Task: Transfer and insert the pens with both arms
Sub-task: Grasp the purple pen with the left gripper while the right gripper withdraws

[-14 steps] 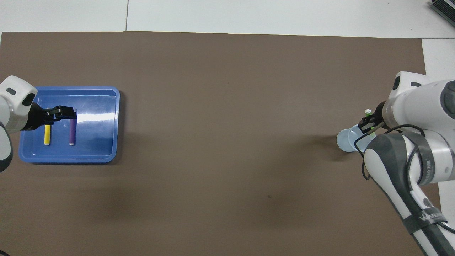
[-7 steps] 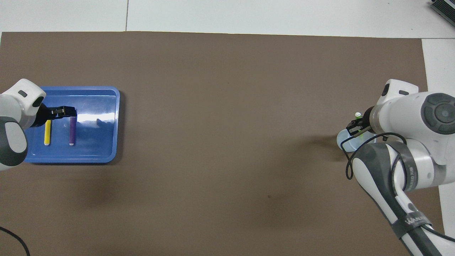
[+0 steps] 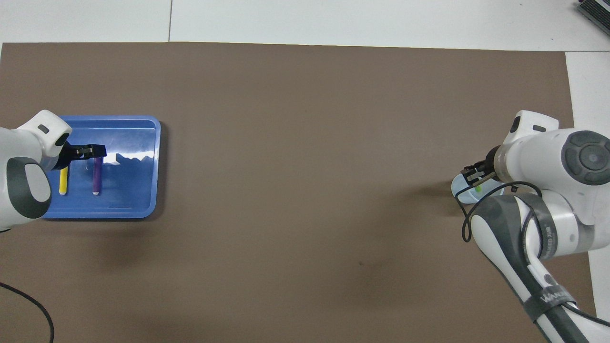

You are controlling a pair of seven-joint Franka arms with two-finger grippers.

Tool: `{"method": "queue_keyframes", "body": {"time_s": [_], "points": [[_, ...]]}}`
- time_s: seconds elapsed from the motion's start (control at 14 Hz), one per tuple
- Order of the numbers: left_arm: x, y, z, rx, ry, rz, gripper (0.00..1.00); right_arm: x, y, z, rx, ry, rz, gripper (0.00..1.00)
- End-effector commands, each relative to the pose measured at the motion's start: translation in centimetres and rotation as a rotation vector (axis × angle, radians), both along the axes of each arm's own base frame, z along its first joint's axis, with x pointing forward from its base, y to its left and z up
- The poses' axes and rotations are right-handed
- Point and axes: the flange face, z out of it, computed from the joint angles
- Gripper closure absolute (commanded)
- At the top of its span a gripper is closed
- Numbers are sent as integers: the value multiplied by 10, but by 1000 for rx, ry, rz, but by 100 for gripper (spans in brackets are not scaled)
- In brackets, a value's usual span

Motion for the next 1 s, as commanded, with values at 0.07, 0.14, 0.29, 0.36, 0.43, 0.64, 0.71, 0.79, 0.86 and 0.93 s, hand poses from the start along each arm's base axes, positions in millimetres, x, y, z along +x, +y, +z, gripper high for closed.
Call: {"method": "queue_keyframes", "body": {"time_s": [0.07,0.14,0.29,0.36,0.43,0.64,0.71,0.79,0.86,0.93], "points": [[2,7,-17,27,-17,-18,27,4,7,31,-6,-39,-8,0],[2,6,-20,28,-17,-18,30,8,21,37,1,-55,9,0],[3,4,-21,27,-20,-13,33,10,45,43,64,-73,-43,0],[4,2,-21,27,-21,-14,34,10,47,42,100,-78,-106,0],[4,0,-24,28,-21,-14,35,10,48,40,134,-71,-150,0],[4,-3,-30,32,-27,-19,44,10,49,39,245,-46,-230,0],[4,-3,-30,33,-27,-22,58,10,48,39,274,-40,-259,0],[4,-3,-31,33,-25,-24,68,9,49,38,289,-35,-285,0],[4,-3,-31,33,-24,-25,72,8,52,38,294,-33,-307,0],[4,-3,-31,33,-22,-27,77,7,53,39,296,-28,-333,0]]}}
